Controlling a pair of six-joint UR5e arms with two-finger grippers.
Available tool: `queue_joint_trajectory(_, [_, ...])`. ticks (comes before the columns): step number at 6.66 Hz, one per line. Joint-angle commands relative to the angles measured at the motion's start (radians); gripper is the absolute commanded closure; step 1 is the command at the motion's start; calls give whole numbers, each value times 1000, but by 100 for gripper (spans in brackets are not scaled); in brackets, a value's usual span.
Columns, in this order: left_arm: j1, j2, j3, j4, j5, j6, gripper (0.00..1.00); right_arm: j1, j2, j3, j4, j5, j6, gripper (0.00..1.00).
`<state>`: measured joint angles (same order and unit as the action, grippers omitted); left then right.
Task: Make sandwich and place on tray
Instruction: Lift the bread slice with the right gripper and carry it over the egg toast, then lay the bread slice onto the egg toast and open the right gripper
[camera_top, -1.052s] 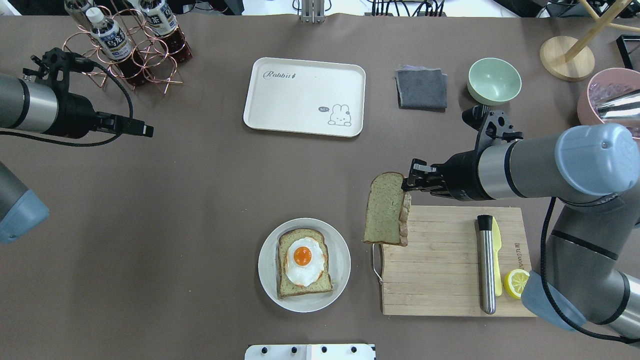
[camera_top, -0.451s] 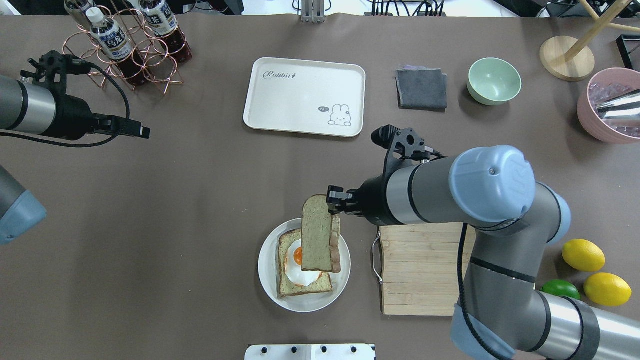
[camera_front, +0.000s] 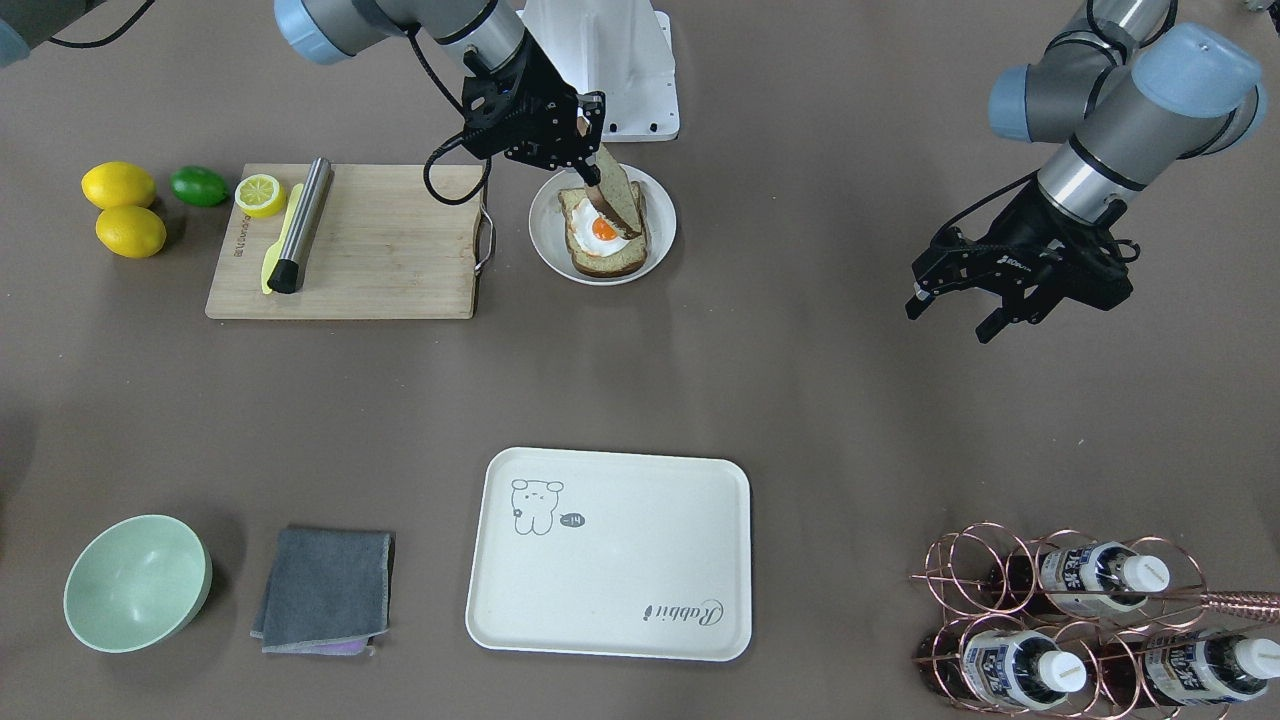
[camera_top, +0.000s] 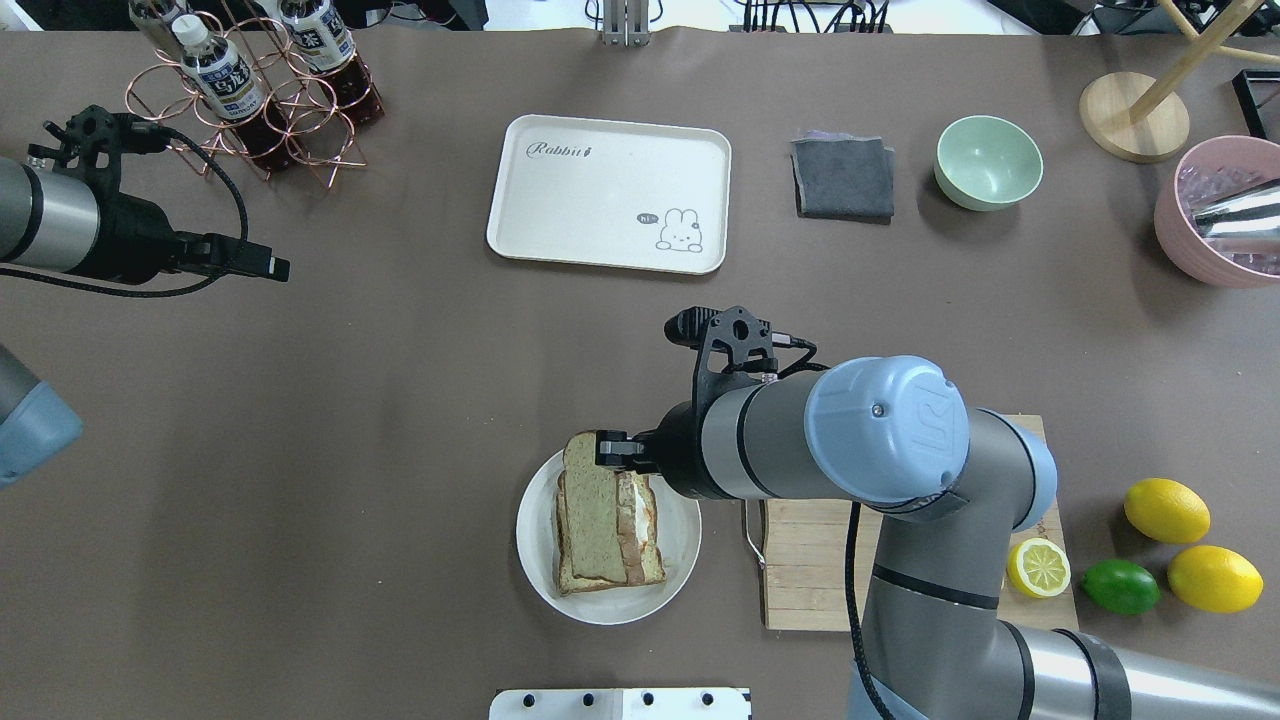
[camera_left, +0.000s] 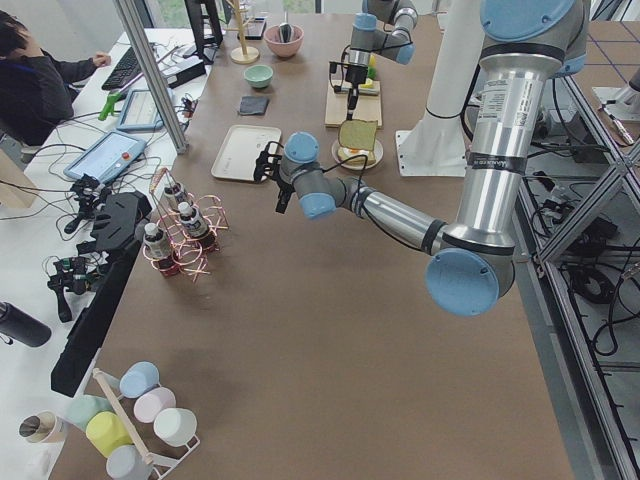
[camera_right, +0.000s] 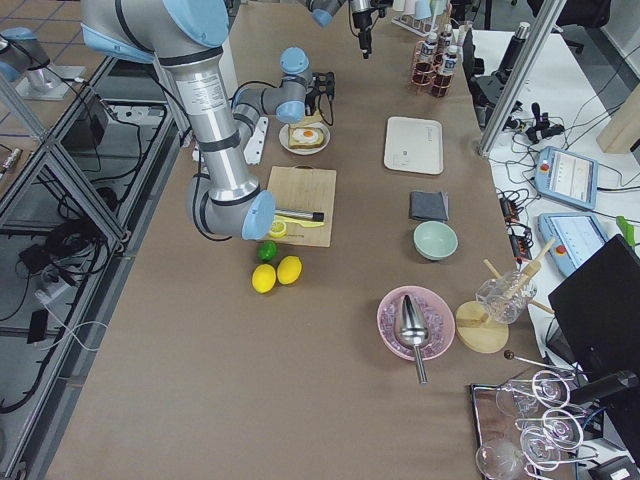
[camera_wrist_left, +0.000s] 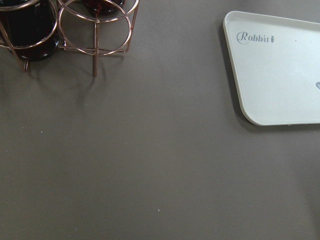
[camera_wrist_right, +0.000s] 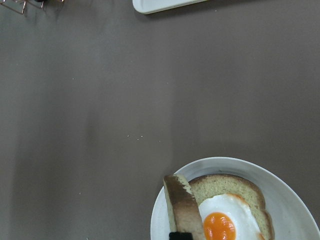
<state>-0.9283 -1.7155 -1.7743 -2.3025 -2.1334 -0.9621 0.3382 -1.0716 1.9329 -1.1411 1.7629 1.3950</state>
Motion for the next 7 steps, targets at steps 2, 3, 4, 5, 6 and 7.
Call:
queue_joint_trajectory(2, [0, -1, 0, -2, 0, -27, 2, -44, 1, -6, 3, -33, -21, 100])
queue_joint_trajectory(3, [0, -1, -2, -2, 0, -27, 2, -45, 2, -6, 3, -34, -21, 100])
queue_joint_trajectory(4, [0, -1, -1, -2, 0, -27, 2, -50, 5, -6, 3, -49, -19, 100])
queue_joint_trajectory(5, [0, -3, -2, -2, 0, -27, 2, -51, -2, -11, 3, -54, -21, 100])
queue_joint_trajectory(6, [0, -1, -2, -2, 0, -27, 2, -51, -1, -40, 6, -68, -22, 100])
queue_joint_trajectory(7, [0, -1, -2, -2, 0, -27, 2, -53, -1, -58, 7, -86, -25, 100])
